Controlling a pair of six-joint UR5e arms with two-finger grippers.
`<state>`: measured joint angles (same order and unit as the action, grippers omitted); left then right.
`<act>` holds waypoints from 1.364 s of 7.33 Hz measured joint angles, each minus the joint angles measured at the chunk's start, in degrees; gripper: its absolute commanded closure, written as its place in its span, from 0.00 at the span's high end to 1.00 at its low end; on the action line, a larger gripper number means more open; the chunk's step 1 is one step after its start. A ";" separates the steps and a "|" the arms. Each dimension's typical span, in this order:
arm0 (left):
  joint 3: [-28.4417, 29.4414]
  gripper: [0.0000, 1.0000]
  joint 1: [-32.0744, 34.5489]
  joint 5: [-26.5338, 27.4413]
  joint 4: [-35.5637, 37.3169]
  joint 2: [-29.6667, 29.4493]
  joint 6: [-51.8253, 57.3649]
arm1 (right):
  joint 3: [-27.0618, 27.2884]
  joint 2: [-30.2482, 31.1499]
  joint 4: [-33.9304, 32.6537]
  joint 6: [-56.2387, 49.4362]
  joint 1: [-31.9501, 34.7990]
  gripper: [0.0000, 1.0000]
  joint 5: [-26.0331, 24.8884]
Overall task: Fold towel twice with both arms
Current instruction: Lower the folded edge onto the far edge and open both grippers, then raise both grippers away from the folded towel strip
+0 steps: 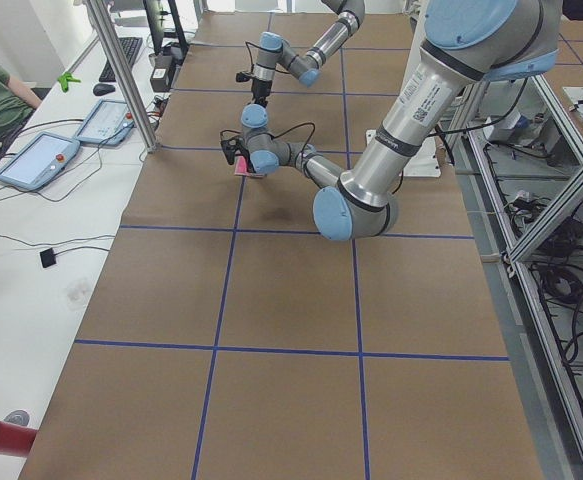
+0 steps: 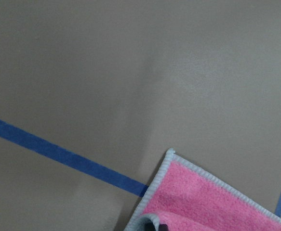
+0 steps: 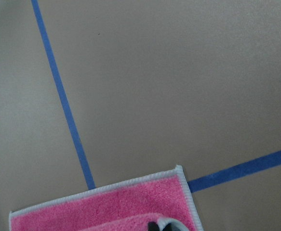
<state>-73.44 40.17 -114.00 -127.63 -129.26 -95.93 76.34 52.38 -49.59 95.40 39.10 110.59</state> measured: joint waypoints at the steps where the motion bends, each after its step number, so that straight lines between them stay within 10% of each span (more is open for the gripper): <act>1: -0.03 1.00 0.03 0.08 -0.09 -0.13 -0.01 | -0.01 -0.01 -0.03 0.00 0.07 0.98 -0.01; 10: 0.82 1.00 -0.47 0.17 -0.16 -1.86 -4.75 | -0.25 0.83 -0.51 -4.61 7.23 0.99 7.99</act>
<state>-72.61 39.70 -113.83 -127.79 -131.12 -100.68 76.09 53.21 -50.09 90.79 46.33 118.58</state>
